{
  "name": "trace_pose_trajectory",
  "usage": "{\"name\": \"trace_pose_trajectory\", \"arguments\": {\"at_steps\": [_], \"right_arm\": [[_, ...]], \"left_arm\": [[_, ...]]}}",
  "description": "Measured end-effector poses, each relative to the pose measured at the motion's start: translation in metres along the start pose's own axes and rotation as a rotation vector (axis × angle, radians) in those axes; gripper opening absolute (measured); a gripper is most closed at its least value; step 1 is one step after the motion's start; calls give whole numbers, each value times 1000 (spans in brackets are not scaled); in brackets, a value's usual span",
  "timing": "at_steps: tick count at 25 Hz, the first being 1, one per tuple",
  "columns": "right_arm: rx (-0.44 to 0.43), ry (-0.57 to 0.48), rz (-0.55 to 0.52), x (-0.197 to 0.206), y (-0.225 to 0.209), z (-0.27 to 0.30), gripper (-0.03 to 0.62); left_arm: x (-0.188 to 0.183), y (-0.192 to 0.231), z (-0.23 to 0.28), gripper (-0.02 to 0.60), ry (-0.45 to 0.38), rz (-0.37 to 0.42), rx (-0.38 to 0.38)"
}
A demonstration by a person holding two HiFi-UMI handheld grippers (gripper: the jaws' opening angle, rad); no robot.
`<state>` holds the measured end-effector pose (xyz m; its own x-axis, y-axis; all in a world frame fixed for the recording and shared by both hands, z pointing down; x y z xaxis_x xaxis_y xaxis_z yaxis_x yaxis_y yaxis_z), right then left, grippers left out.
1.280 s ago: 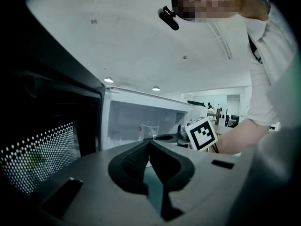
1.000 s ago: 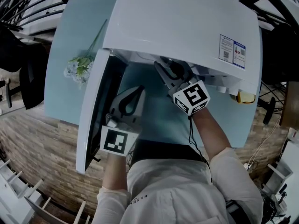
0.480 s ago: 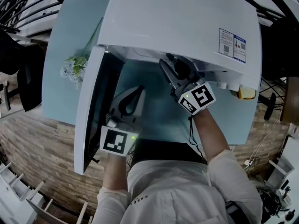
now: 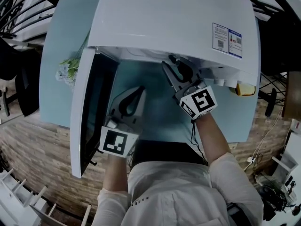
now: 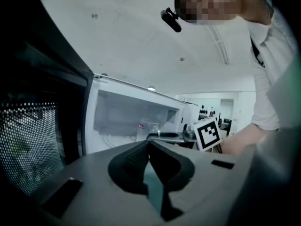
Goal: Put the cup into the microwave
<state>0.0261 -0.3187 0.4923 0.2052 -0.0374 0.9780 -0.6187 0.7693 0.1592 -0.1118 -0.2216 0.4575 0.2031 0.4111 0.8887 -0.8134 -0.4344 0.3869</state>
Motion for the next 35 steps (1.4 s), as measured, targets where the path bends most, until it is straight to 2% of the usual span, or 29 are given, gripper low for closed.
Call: {"name": "trace_pose_trajectory", "arguments": {"at_steps": [2, 4, 5, 7, 11, 18, 26, 28, 30, 35], "right_arm": [[-47, 12, -1, 1, 2, 1, 117], [-102, 11, 26, 4, 4, 2, 148], [-126, 2, 61, 7, 4, 3, 182], [-141, -37, 142, 12, 1, 2, 186], [-92, -62, 156, 14, -4, -3, 186], [-34, 10, 121, 13, -4, -20, 186], [10, -5, 142, -23, 2, -63, 184], [17, -17, 132, -39, 6, -77, 162], [39, -44, 117, -57, 6, -89, 62], [61, -90, 102, -97, 13, -122, 18]], "left_arm": [[0, -3, 2, 3, 0, 0, 8], [0, -5, 4, 3, -2, -2, 15], [0, -5, 5, 3, -4, -4, 18], [0, -7, 7, 3, -4, -10, 22], [1, -5, 11, 3, 7, -8, 26], [-3, -7, 15, 3, 1, 6, 21], [-29, -40, 6, 3, -30, 62, 26], [-36, -52, -1, 3, -40, 75, 21], [-45, -60, -6, 3, -57, 95, 11], [-64, -80, -30, 3, -99, 121, -13]]}}
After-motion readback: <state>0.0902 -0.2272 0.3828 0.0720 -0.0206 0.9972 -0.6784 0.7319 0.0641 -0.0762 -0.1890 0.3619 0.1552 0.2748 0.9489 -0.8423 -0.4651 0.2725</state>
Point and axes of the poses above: the fingertips, and each gripper's own axes: z forward along the fingers, y to its left, x out of its underside, the point moved 6 cm from there along -z, backward along the fingers, and after that the axes turned 14 degrees about -z, right-handed, at the moved point
